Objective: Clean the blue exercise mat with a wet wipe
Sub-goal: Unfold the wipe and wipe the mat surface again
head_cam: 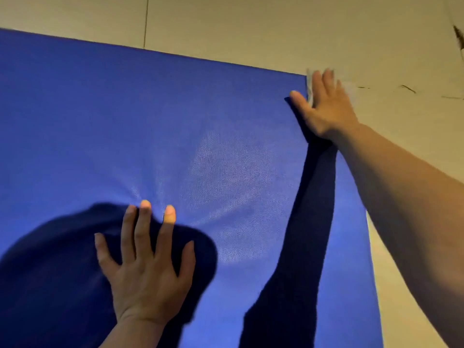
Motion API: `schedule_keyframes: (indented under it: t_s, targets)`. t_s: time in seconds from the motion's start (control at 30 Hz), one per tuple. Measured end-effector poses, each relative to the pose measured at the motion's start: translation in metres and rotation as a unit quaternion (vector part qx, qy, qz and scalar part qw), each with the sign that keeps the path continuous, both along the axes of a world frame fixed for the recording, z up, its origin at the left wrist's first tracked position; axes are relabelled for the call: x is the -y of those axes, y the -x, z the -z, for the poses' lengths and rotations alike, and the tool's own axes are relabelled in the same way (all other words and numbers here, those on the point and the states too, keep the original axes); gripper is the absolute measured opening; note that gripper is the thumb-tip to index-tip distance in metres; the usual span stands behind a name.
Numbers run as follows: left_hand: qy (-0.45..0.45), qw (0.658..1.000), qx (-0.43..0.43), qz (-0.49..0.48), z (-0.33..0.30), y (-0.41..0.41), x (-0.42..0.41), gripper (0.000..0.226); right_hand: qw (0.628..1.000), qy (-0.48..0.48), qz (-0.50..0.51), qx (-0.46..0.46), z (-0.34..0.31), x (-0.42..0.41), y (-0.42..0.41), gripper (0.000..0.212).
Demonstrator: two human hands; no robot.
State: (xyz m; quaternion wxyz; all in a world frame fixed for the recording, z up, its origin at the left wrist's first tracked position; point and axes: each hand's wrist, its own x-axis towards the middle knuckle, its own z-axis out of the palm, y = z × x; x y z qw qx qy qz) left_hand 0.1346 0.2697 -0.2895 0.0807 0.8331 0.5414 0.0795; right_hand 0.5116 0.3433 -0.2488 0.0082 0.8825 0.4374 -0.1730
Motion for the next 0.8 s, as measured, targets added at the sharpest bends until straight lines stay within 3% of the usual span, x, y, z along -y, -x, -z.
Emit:
schedule_keyframes:
  t_s: [0.2, 0.37, 0.5, 0.67, 0.8]
  targets:
    - [-0.025, 1.000, -0.001, 0.006, 0.001, 0.003, -0.001, 0.062, 0.995, 0.019, 0.093, 0.041, 0.002, -0.028, 0.030, 0.098]
    - [-0.027, 1.000, 0.001, 0.004, -0.001, -0.002, -0.003, 0.062, 0.990, -0.061, -0.121, -0.030, 0.014, -0.073, 0.129, 0.098]
    - [-0.003, 1.000, 0.011, 0.001, -0.003, -0.003, -0.002, 0.063, 0.976, -0.074, -0.203, -0.035, 0.020, -0.046, 0.095, 0.082]
    - [0.008, 1.000, 0.003, 0.000, -0.002, -0.003, -0.004, 0.063, 0.999, -0.043, -0.001, 0.022, 0.013, 0.030, 0.006, 0.081]
    - [0.006, 1.000, -0.012, 0.008, -0.001, 0.000, -0.004, 0.062, 0.992, -0.037, 0.119, 0.023, 0.014, 0.038, 0.030, 0.089]
